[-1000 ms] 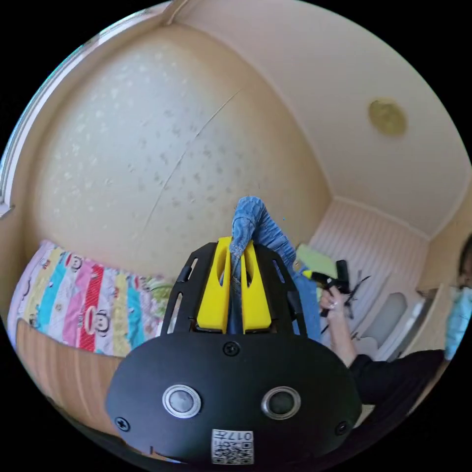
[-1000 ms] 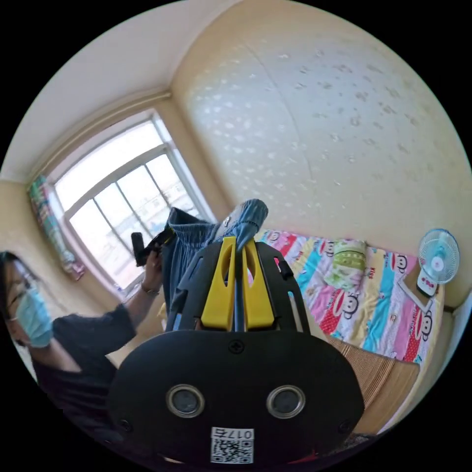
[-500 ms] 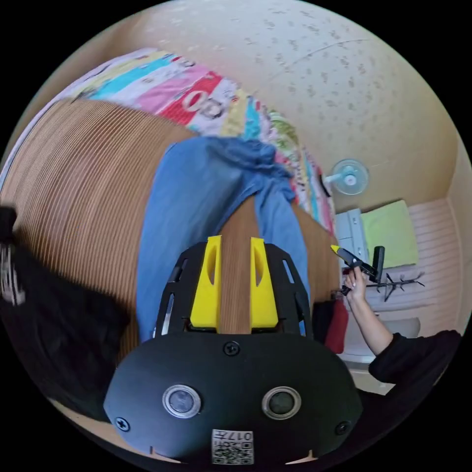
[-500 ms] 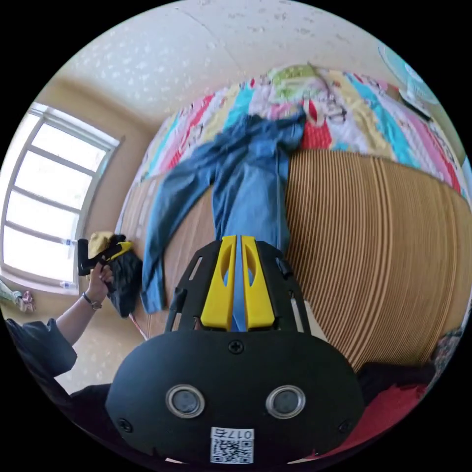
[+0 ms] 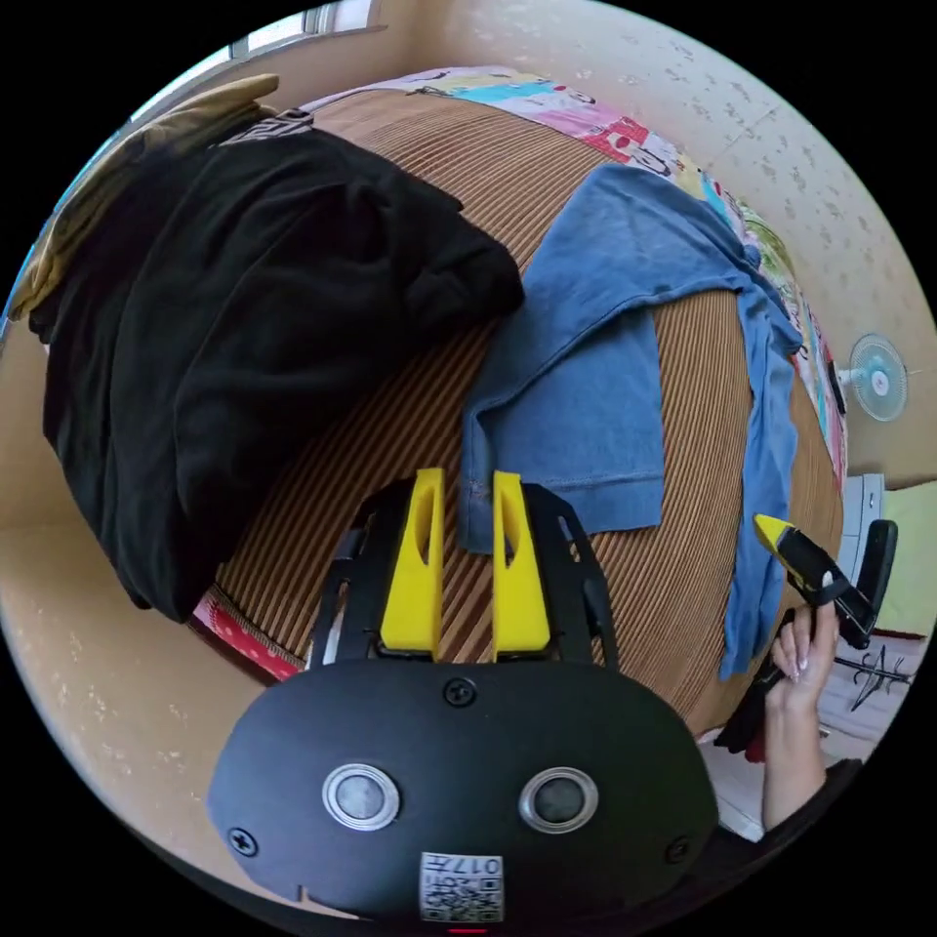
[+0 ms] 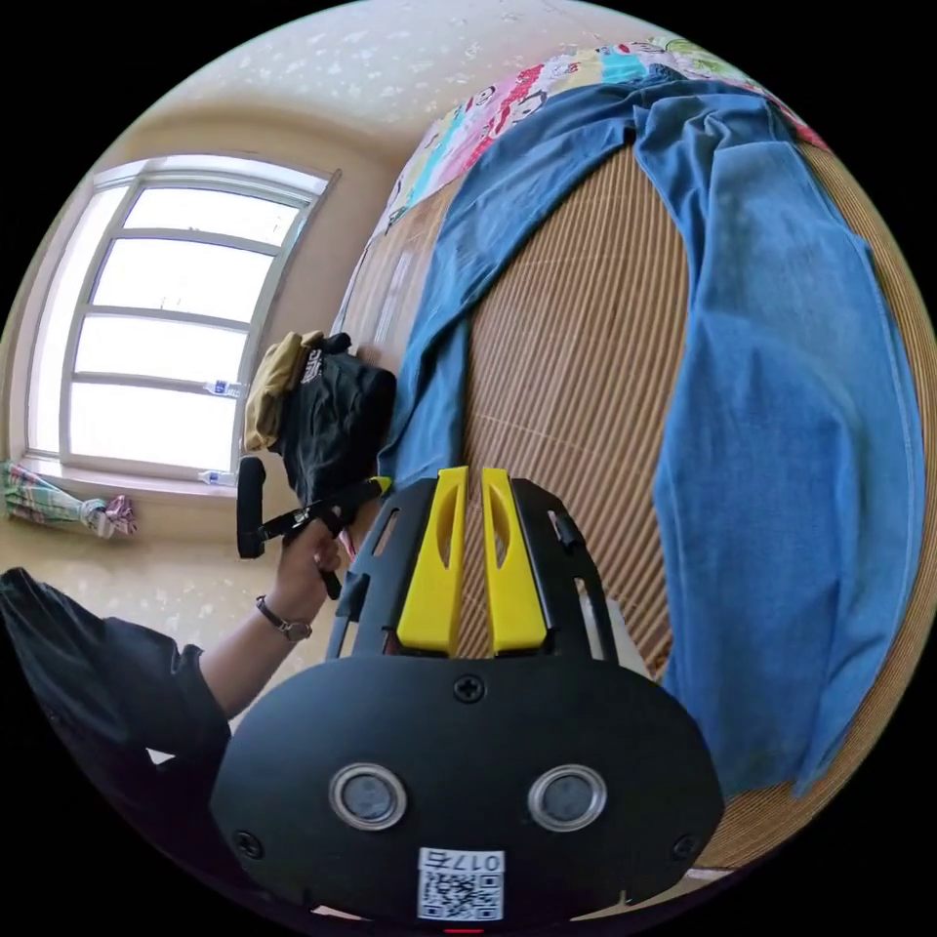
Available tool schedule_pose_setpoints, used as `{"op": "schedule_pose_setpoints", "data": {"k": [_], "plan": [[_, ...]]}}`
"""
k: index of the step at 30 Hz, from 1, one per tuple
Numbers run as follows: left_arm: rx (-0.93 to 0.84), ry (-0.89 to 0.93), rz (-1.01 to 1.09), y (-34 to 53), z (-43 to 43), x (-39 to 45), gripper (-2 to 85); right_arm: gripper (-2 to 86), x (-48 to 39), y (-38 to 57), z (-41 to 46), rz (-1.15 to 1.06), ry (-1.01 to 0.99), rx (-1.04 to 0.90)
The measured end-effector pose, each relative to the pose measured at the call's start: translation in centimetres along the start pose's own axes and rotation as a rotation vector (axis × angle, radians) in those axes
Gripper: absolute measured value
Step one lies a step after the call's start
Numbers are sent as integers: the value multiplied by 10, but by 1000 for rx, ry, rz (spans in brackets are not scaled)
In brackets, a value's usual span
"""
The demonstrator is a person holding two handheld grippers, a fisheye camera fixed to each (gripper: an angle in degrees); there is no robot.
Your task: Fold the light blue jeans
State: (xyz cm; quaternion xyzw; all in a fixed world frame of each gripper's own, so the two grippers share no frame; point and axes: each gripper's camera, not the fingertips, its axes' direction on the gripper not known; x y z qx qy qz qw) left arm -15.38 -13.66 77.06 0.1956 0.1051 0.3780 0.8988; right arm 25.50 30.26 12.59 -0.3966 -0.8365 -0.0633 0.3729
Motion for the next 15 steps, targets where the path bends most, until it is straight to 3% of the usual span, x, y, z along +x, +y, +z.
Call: {"op": "schedule_pose_setpoints", "data": {"k": [2, 4, 8, 10, 12, 14, 15], "plan": [[21, 136, 13, -11, -25, 5, 7, 22, -8, -9, -21, 19, -49, 44], [150, 189, 173, -21, -90, 25, -1, 17, -12, -12, -42, 26, -80, 80], [314, 148, 520, -11, -199, 76, -4, 8, -5, -6, -83, 152, -59, 94], [399, 8, 751, 13, -241, 126, -4, 7, 1, 2, -97, 179, -65, 104], [388, -37, 902, 30, -239, 163, -2, 7, 10, 12, -107, 199, -62, 111], [277, 39, 1024, 43, -211, 191, 2, 8, 28, 27, -113, 276, -38, 99], [137, 80, 1053, 48, -178, 201, 7, 8, 33, 31, -115, 297, -34, 101]]}}
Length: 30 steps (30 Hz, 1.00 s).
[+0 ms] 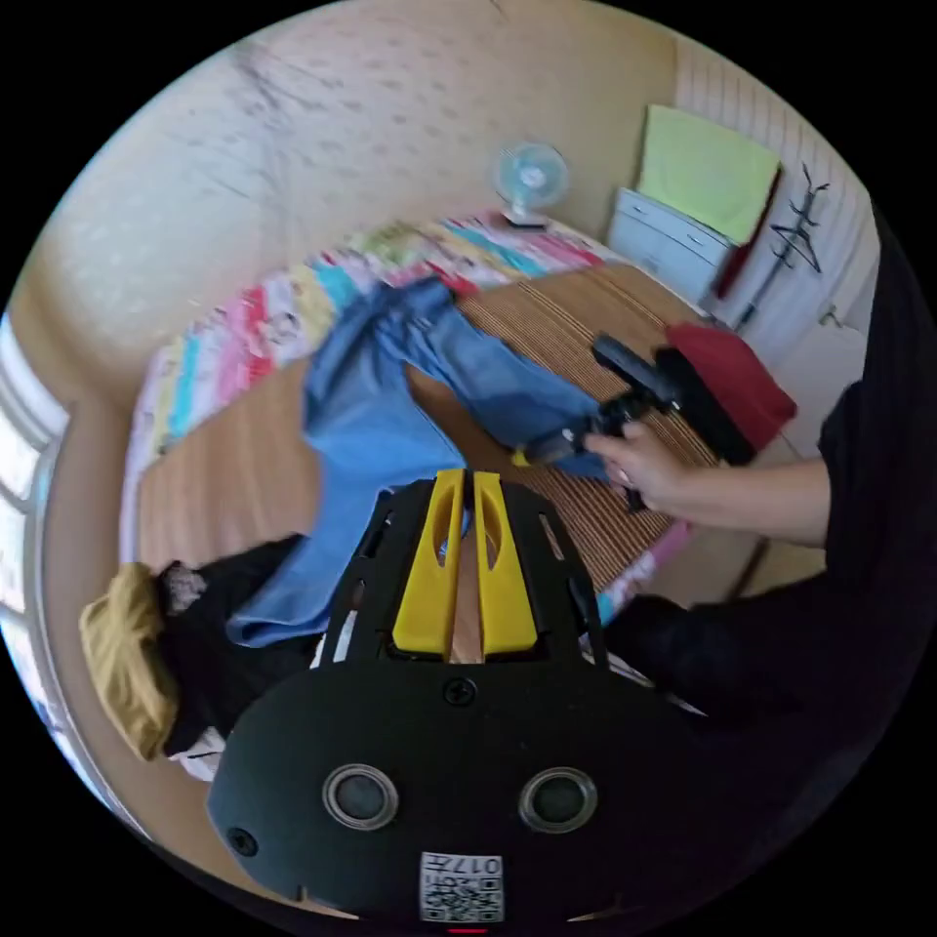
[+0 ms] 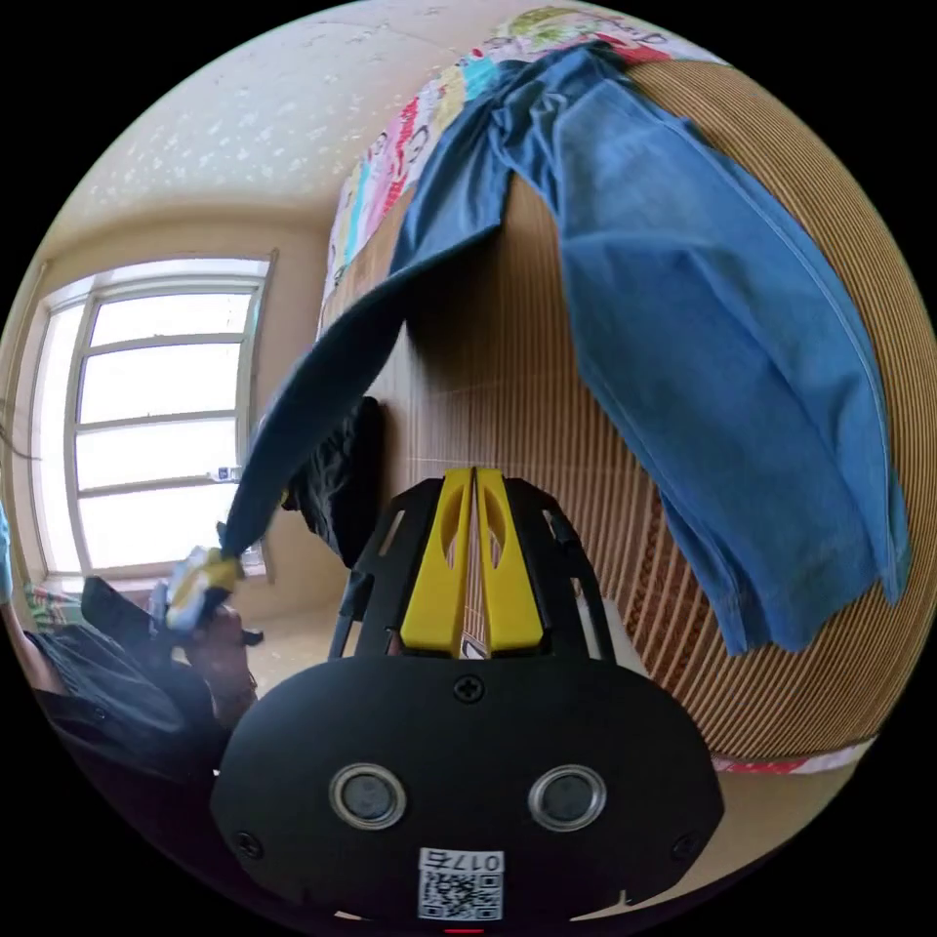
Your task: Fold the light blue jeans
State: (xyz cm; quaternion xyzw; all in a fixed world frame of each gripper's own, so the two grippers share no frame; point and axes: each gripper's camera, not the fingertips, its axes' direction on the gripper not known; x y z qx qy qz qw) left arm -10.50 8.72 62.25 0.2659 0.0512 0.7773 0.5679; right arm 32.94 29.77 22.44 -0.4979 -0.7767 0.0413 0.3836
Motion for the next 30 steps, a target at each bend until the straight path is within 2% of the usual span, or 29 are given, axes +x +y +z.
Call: {"op": "schedule_pose_setpoints", "data": {"k": [3, 6, 12, 15, 20, 22, 24, 26, 30], "plan": [[-275, 143, -77, 26, 86, 3, 35, 12, 22, 13, -12, 75, 1, 32], [-369, 239, -173, 60, 119, -25, 59, 23, 36, 23, -16, 121, 2, 17], [-175, 277, -519, 76, 98, -137, 111, 75, 33, 22, 12, 71, -144, -107], [-134, 287, -541, 55, 111, -168, 131, 84, 19, 21, 32, 62, -143, -152], [-202, 185, -539, 13, 161, -173, 134, 67, -6, 28, 63, 91, 23, -222], [-268, 125, -641, 13, 189, -184, 95, 53, -12, 32, 67, 75, 61, -222], [-240, 115, -658, 15, 184, -195, 52, 40, -13, 33, 66, 68, 68, -219], [-176, 259, -679, 27, 172, -211, 33, 28, -7, 30, 67, 83, 14, -289], [70, 769, -663, 85, 133, -260, 23, 18, -15, 36, 47, 13, 10, -297]]}}
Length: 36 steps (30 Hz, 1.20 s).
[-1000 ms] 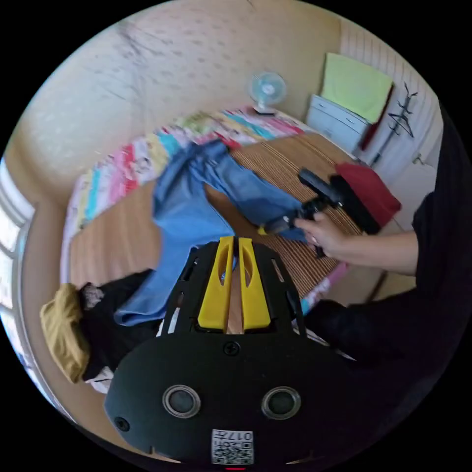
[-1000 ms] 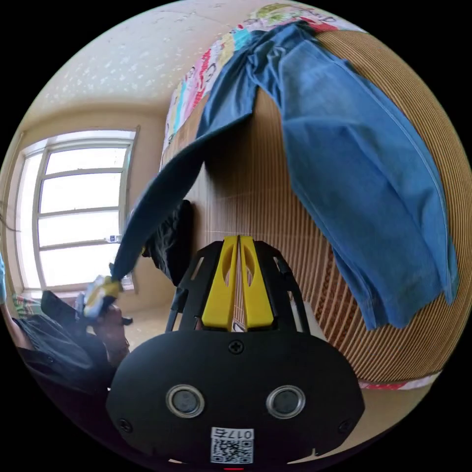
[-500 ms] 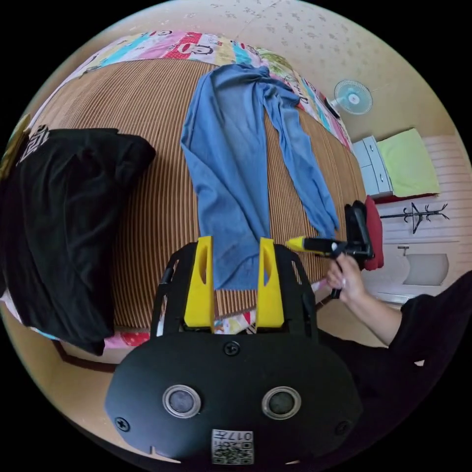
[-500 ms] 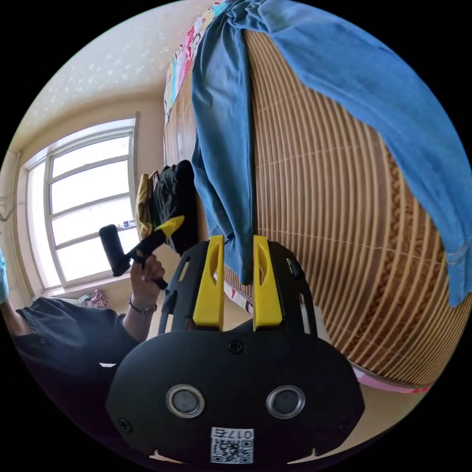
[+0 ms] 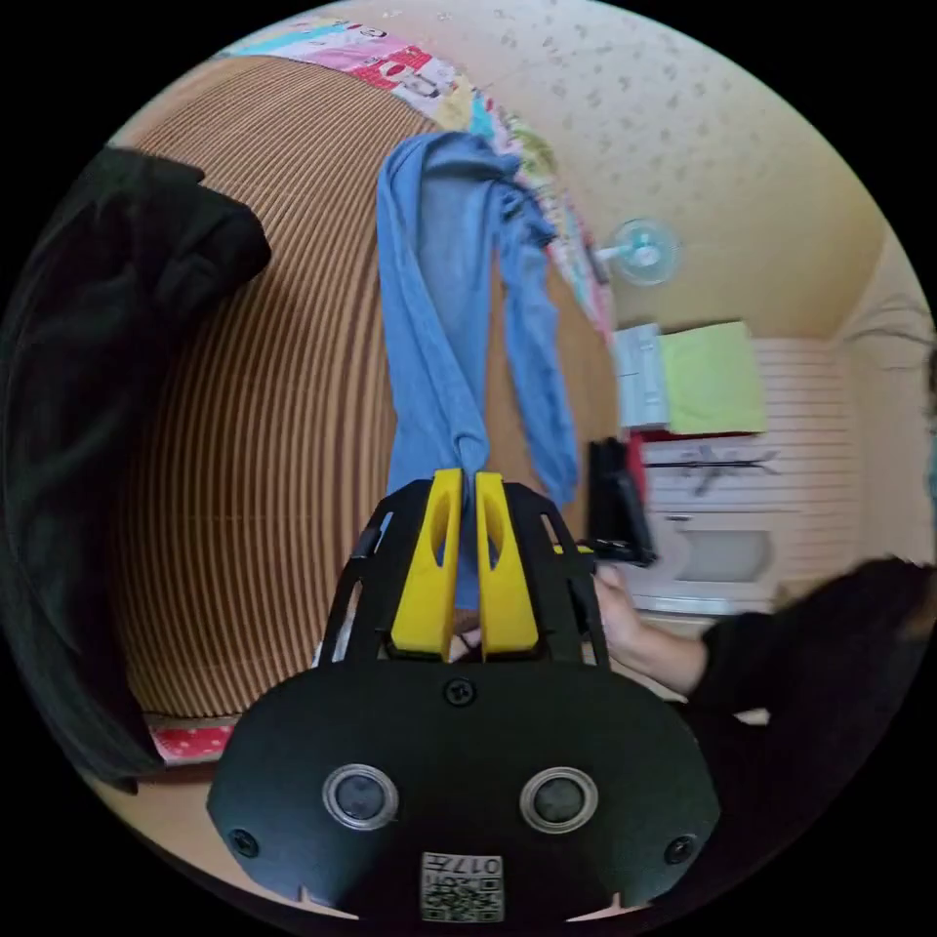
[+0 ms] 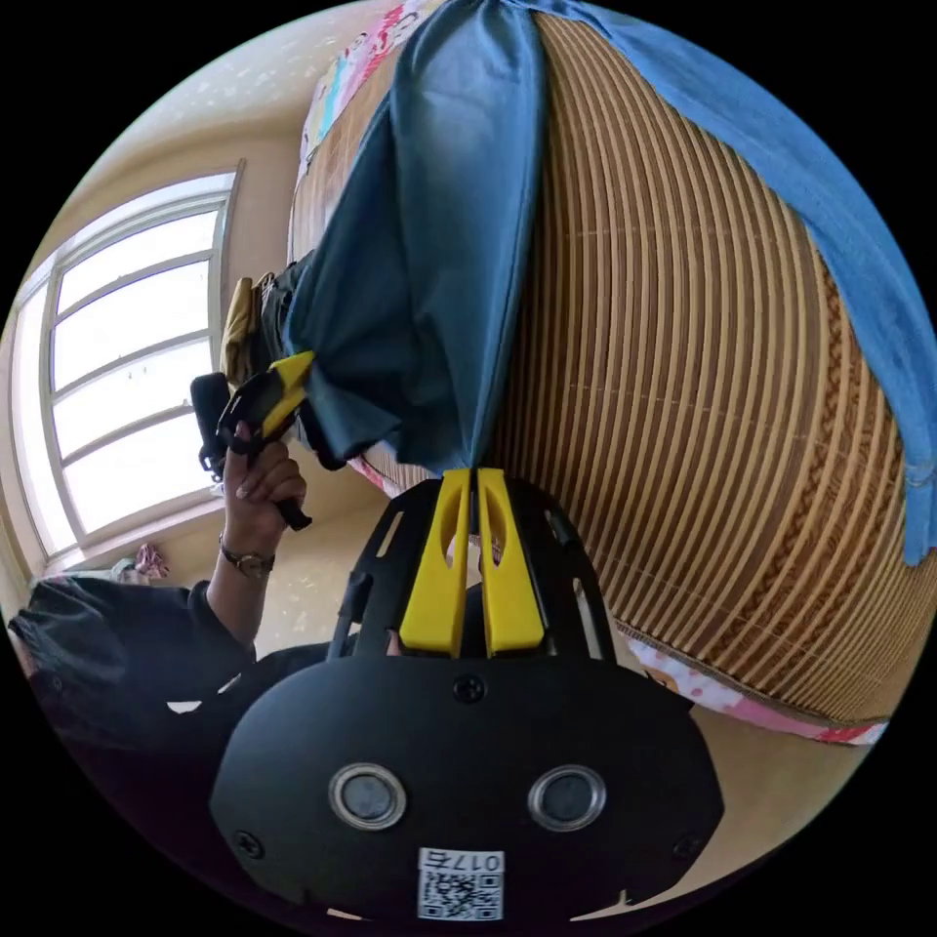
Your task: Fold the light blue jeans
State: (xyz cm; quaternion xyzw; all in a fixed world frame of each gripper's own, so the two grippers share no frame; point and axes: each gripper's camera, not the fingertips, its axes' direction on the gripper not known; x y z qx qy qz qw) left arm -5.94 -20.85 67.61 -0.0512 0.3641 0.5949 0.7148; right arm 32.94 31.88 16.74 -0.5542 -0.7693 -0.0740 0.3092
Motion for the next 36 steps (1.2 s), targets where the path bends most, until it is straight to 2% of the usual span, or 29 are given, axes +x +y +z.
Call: {"op": "schedule_pose_setpoints", "data": {"k": [1, 4, 5, 7, 11, 15, 18, 21, 23, 25, 26, 28, 29, 33, 36], "plan": [[35, 134, -28, 11, -24, -14, 21, 16, -5, 7, -7, -19, 16, -1], [143, 317, -162, 43, -70, -58, 12, 15, -11, 29, -22, -51, -17, 9], [143, 323, -192, 48, -74, -67, 10, 15, -12, 37, -23, -63, -52, 14], [79, 234, -280, 63, -76, -95, 3, 15, -9, 46, -16, -29, -16, -1], [8, 83, -278, 70, -59, -112, 2, 20, 5, 57, 23, -2, 68, -77], [18, -101, -357, 70, -57, -121, 22, 35, 12, 66, 24, 10, -2, -55], [117, -232, -358, 76, -79, -99, 58, 56, 17, 76, -26, 7, -8, 76], [135, -397, -232, 65, -76, -47, 67, 75, 32, 88, -102, 27, 159, 284], [92, -340, -114, 44, -48, -19, 69, 99, 55, 87, -149, 73, 365, 384], [5, -200, 7, 8, 18, 15, 73, 117, 79, 77, -168, 123, 468, 369], [-16, -173, 22, -1, 38, 22, 74, 126, 94, 69, -174, 125, 481, 349], [-94, 23, -14, -35, 118, 36, 106, 129, 109, 56, -175, 91, 462, 295], [-112, 62, -20, -43, 137, 39, 109, 127, 116, 52, -173, 50, 428, 267], [-208, -13, -114, -77, 241, 48, 135, 100, 125, 50, -172, 7, 409, 219], [-237, -57, -235, -86, 283, 40, 109, 63, 132, 56, -177, 5, 387, 195]]}}
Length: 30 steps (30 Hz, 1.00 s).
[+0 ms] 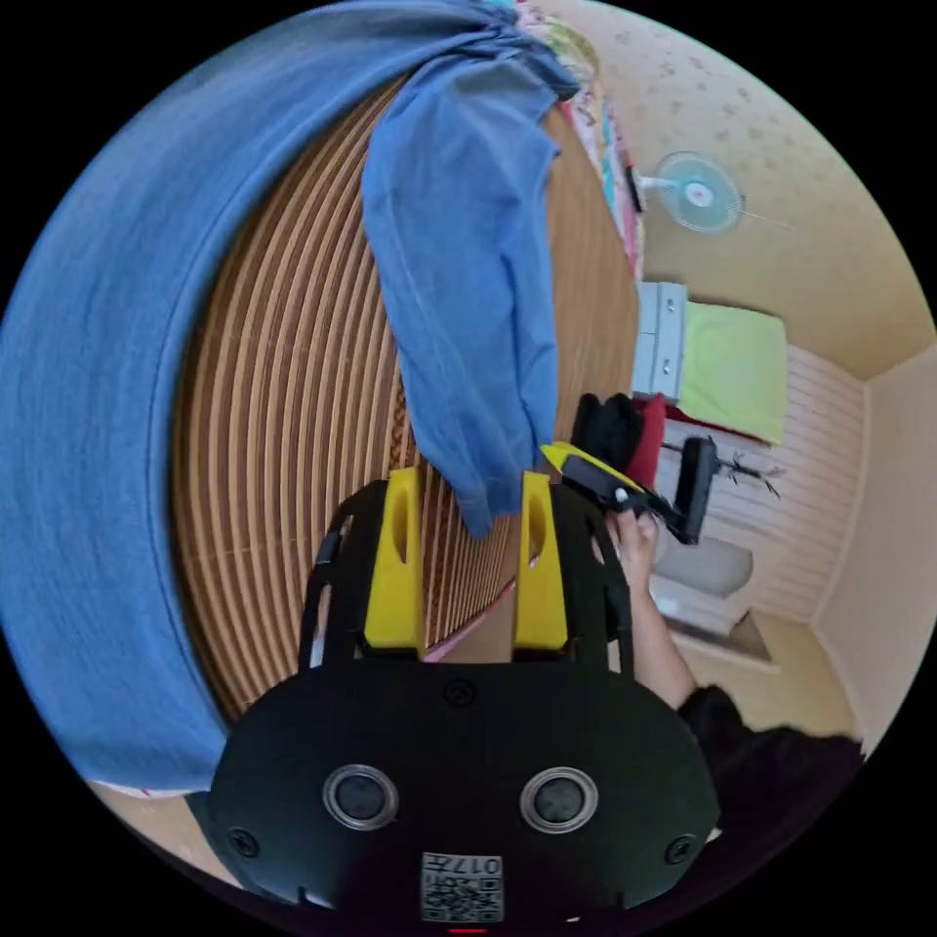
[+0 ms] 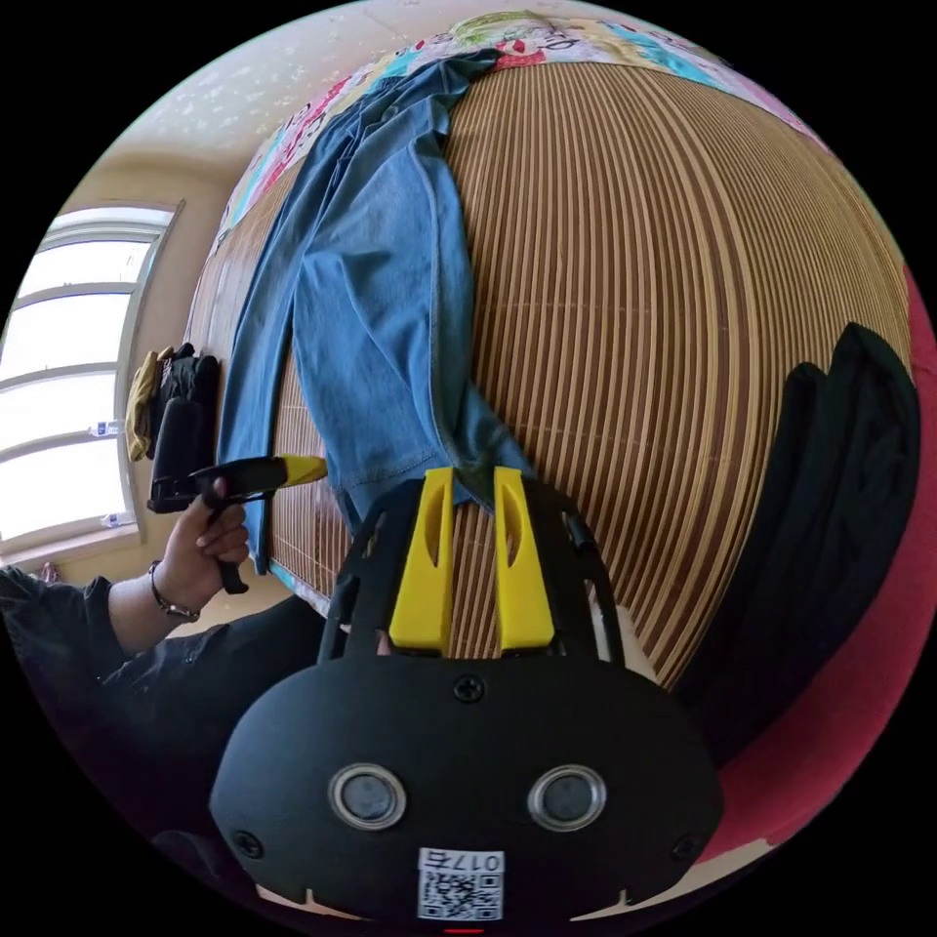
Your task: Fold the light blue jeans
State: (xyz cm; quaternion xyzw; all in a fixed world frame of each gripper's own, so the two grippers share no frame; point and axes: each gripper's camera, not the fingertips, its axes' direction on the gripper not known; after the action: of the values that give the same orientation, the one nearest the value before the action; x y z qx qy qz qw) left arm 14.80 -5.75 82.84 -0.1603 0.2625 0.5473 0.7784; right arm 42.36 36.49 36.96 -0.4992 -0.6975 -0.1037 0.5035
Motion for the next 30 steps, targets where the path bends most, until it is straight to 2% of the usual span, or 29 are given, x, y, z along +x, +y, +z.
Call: {"op": "schedule_pose_setpoints", "data": {"k": [2, 5, 11, 14, 17, 20, 23, 26, 28, 30], "plan": [[27, -53, -127, 0, 1, -7, 67, 42, 5, 5, 0, -3, -49, -44], [-46, 18, -121, -5, 12, -14, 13, 31, 10, 19, -12, 10, -137, -43], [-178, 105, 120, 30, -13, -3, -7, 25, 17, 100, -73, 104, -434, 125], [-189, 132, 201, 75, -43, -1, -8, 23, 23, 152, -77, 195, -476, 96], [-165, 272, 226, 114, -60, -18, -8, 21, 33, 197, -58, 221, -587, 27], [-174, 199, 195, 140, -50, -49, -7, 21, 52, 232, -32, 317, -592, 20], [-181, 58, 68, 156, -23, -88, 1, 21, 63, 243, -7, 368, -632, 7], [-81, -52, -15, 170, -20, -101, 57, 20, 58, 244, -5, 395, -584, 12], [89, 39, 24, 184, -33, -83, 78, 20, 49, 251, -15, 412, -622, 41], [156, 66, 54, 189, -33, -52, 87, 21, 37, 261, -28, 425, -640, 77]]}}
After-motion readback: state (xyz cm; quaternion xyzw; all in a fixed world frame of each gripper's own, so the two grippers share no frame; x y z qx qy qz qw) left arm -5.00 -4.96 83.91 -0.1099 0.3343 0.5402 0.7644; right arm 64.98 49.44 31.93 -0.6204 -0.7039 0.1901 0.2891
